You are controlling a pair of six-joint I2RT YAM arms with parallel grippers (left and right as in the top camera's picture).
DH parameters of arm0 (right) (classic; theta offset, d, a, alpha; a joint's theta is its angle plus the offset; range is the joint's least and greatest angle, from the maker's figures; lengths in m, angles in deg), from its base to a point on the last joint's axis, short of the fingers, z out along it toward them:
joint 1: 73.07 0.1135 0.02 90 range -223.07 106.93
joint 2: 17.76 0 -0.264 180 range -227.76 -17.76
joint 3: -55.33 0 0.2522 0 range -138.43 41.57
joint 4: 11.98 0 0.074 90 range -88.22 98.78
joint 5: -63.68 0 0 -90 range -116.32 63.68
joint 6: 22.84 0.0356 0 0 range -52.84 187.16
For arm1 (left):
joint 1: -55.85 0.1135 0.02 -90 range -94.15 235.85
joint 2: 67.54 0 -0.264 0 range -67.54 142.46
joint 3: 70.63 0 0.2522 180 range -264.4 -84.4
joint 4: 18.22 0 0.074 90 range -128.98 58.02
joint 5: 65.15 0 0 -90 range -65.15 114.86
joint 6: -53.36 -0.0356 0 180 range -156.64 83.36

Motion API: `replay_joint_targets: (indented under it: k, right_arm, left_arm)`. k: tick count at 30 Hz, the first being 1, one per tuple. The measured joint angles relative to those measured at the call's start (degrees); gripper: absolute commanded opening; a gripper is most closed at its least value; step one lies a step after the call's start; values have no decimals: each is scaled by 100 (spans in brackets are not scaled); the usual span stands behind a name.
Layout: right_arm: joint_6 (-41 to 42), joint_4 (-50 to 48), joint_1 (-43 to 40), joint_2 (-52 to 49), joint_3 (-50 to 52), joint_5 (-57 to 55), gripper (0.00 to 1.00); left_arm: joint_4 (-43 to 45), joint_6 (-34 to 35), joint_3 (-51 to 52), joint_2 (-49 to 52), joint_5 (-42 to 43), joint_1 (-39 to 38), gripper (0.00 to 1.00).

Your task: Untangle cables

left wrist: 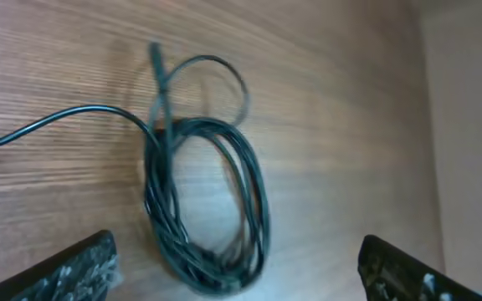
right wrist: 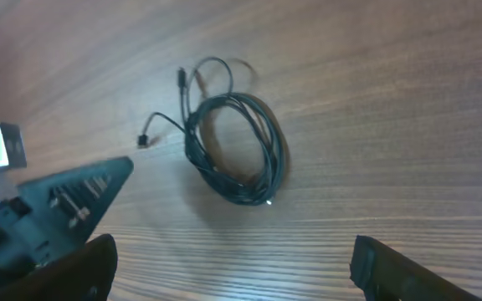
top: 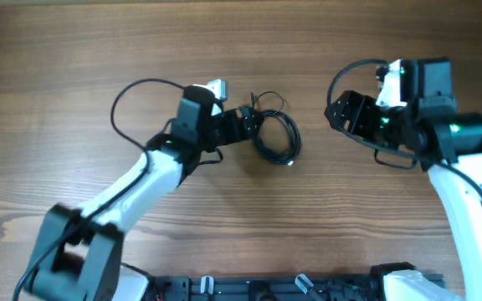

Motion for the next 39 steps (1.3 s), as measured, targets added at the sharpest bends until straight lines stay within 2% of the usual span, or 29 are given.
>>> replay_joint_targets:
  k: [3,7,11,16,24,33,39]
  right_arm:
    - [22,-20,0,-232,0,0,91]
    - [22,-98,0,-319,0,-2,91]
    - [22,-166,0,-319,-2,-2,91]
    - [22,-166,0,-319,0,-2,91]
    - [22,-146,0,-319,0,-20,91]
    - [22,-44,0,-319,0,-26,91]
    - [22,2,0,-319,0,-66,92]
  left_arm:
    - [380,437,0,404,-391,-203,74]
    - [446,654,0,660,-992,-570,66]
    - [463,728,0,953,-1504,-883,65]
    - [605,748,0,1340,-1821,-920,64]
    - [957,748,-26,1567,-1998,-931,64]
    - [1082,750,-68,1676,-2245,-1143,54]
    - [1108,743,-105,1749,-2441,-1263,56]
